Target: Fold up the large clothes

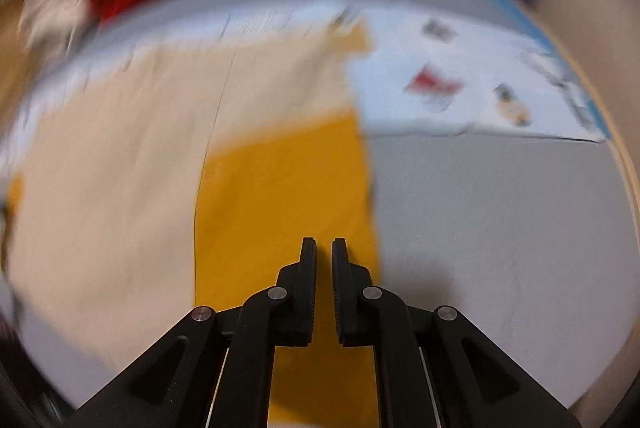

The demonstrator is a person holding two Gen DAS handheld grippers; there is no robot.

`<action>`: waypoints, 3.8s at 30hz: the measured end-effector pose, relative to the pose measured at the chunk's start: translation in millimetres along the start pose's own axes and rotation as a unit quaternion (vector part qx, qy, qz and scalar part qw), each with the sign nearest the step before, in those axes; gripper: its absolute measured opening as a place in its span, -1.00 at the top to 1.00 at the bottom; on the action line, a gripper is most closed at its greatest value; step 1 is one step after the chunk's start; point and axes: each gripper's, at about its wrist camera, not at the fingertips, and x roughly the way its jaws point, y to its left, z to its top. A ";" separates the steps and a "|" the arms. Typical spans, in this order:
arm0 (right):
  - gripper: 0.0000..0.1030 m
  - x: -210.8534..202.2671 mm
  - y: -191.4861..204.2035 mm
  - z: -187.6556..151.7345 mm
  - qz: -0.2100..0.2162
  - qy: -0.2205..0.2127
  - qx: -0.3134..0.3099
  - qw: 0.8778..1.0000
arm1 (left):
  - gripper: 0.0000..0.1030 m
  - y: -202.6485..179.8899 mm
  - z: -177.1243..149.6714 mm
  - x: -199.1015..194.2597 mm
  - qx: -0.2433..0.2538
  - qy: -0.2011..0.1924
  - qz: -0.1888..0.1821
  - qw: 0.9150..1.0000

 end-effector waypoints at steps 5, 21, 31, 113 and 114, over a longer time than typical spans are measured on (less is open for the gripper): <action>0.83 14.8 -4.1 -24.8 -0.026 0.055 -0.006 0.998 | 0.52 16.3 -13.0 -14.2 -0.047 0.000 -0.003 0.999; 0.83 -5.6 -30.0 -42.7 -0.058 0.094 0.038 0.993 | 0.46 5.7 -52.2 -43.7 0.004 -0.003 0.095 0.995; 0.82 -166.6 44.0 -31.9 0.027 -0.176 0.084 0.980 | 0.56 -68.5 -63.4 -139.0 -0.015 -0.159 0.060 0.985; 0.74 -66.8 242.5 -35.6 0.149 -0.073 -0.161 0.973 | 0.86 -108.1 -110.4 -150.8 -0.135 -0.350 0.097 0.922; 0.74 -77.3 227.2 -32.0 0.150 -0.093 -0.143 0.974 | 0.86 -119.5 -107.2 -152.9 -0.119 -0.353 0.100 0.923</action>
